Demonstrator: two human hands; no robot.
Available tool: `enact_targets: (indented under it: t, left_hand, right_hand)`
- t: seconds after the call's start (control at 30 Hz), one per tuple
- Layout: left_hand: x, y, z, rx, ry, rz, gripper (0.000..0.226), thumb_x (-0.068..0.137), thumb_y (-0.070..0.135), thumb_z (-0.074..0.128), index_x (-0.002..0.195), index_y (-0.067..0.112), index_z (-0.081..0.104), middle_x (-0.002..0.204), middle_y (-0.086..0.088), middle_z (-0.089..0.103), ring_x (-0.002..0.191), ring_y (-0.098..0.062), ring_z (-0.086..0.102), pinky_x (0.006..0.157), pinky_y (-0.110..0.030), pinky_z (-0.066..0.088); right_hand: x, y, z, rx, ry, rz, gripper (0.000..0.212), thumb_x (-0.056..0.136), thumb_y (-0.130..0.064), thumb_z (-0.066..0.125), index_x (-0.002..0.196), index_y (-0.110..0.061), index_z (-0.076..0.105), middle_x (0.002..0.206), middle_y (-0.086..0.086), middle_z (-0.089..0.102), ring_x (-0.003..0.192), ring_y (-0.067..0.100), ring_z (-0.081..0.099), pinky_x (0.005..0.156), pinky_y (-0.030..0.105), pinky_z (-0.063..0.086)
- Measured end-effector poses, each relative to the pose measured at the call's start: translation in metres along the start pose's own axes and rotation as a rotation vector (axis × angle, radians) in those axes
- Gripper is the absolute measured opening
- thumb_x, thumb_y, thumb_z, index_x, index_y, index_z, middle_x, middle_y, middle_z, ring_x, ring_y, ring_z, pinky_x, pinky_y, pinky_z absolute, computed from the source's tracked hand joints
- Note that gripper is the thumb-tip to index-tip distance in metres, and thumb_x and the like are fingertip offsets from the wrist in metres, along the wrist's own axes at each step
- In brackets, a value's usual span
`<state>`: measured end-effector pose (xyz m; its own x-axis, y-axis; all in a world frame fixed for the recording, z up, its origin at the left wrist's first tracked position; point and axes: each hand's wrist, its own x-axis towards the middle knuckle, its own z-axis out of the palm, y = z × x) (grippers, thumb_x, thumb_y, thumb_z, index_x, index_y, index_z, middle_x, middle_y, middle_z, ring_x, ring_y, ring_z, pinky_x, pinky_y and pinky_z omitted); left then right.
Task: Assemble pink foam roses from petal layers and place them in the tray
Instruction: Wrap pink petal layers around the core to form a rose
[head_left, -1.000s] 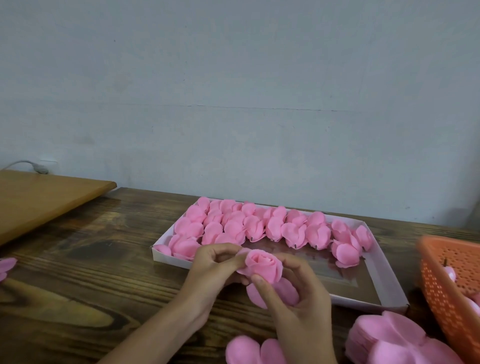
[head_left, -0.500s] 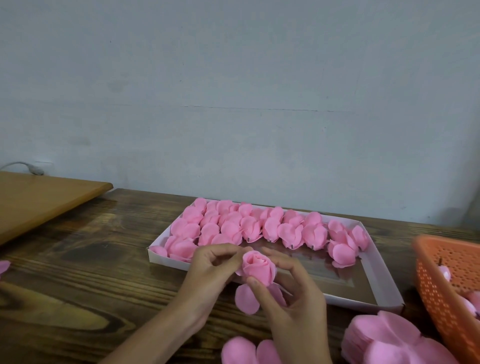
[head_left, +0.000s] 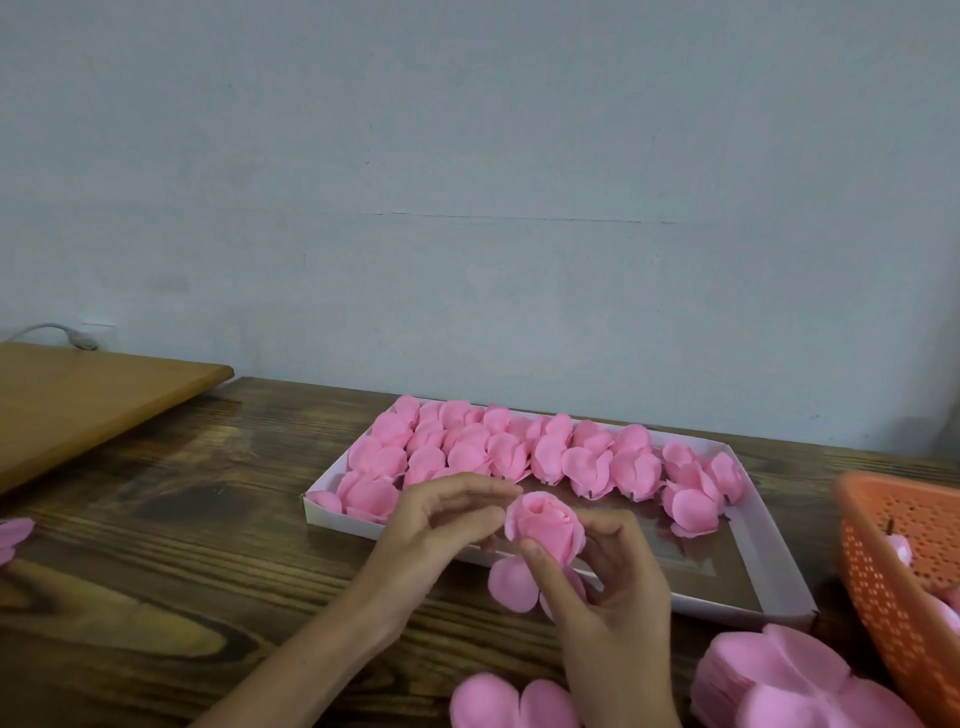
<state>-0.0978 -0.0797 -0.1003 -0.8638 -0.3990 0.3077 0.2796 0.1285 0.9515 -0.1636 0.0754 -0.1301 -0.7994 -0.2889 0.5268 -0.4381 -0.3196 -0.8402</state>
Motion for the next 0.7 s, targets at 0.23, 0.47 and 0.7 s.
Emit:
enact_targets:
  t: [0.23,0.47,0.7]
  left_hand:
    - [0.0,-0.002,-0.002,0.302,-0.166,0.019,0.027,0.082,0.023,0.085,0.108,0.026,0.078,0.096,0.0,0.08,0.087,-0.017,0.073,0.076,-0.036,0.057]
    - [0.002,-0.002,-0.005,0.181,-0.022,-0.012,0.031,0.072,0.029,0.089,0.101,0.033,0.08,0.086,-0.006,0.08,0.081,-0.019,0.077,0.077,-0.024,0.058]
    - [-0.001,-0.003,0.001,-0.015,0.068,-0.08,0.027,0.072,0.033,0.087,0.092,0.016,0.083,0.086,-0.017,0.078,0.069,-0.026,0.072,0.068,-0.029,0.059]
  right_hand:
    - [0.002,-0.001,-0.001,0.034,0.051,-0.004,0.038,0.077,0.001,0.084,0.087,-0.032,0.067,0.091,-0.002,0.076,0.087,0.01,0.072,0.061,0.019,0.054]
    - [0.003,-0.008,0.0,0.056,0.051,-0.014,0.043,0.078,0.008,0.081,0.083,-0.032,0.066,0.088,0.001,0.076,0.081,0.01,0.073,0.059,0.021,0.057]
    - [0.0,-0.013,0.0,0.102,0.0,-0.016,0.045,0.079,0.01,0.08,0.087,-0.032,0.068,0.093,0.005,0.078,0.086,0.021,0.078,0.063,0.03,0.062]
